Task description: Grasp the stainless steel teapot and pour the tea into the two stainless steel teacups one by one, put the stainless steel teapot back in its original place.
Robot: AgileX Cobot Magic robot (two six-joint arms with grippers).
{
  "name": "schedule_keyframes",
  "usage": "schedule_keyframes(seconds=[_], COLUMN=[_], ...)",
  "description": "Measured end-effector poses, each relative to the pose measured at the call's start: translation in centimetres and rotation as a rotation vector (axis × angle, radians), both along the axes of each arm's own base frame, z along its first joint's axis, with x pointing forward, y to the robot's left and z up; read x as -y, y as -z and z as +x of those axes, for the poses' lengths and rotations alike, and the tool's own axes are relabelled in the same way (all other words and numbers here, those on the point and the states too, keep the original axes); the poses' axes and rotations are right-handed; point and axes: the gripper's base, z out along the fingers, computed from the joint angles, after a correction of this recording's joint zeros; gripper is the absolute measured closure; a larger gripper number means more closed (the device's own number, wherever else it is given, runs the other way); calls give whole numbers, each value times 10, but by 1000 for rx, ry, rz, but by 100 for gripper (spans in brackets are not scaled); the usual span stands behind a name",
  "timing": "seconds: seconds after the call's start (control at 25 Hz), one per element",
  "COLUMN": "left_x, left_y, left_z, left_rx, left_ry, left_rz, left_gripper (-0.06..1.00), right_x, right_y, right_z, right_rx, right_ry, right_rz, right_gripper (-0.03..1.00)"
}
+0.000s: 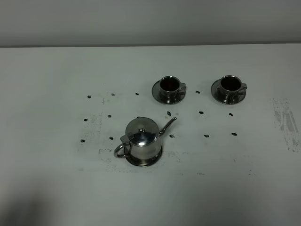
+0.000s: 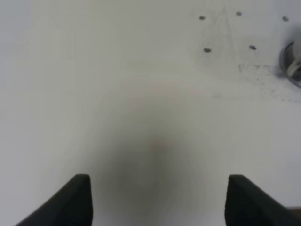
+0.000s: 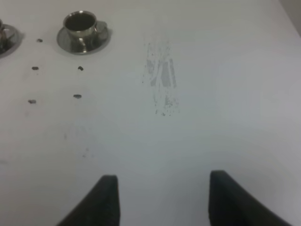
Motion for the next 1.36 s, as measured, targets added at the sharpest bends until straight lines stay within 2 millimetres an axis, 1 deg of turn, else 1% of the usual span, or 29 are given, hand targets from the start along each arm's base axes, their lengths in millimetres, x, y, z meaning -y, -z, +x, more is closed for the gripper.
schedule_keyframes(seconds=[0.16, 0.4, 0.68, 0.92, 1.36], left_x=[0, 0, 0, 0, 0], left_y=[0, 0, 0, 0, 0], left_z=[-7, -7, -7, -7, -7], left_rx=[51, 52, 52, 52, 52], left_ry=[11, 54, 56, 56, 56], left_rz=[1, -2, -2, -2, -2], left_gripper=[37, 37, 37, 37, 37], right_x=[0, 0, 0, -1, -1], right_y=[0, 0, 0, 0, 0], right_z=[0, 0, 0, -1, -1], right_rx=[0, 0, 0, 0, 0], right_ry=[0, 0, -3, -124, -133], right_rz=[0, 0, 0, 7, 8], right_gripper=[55, 55, 55, 55, 55])
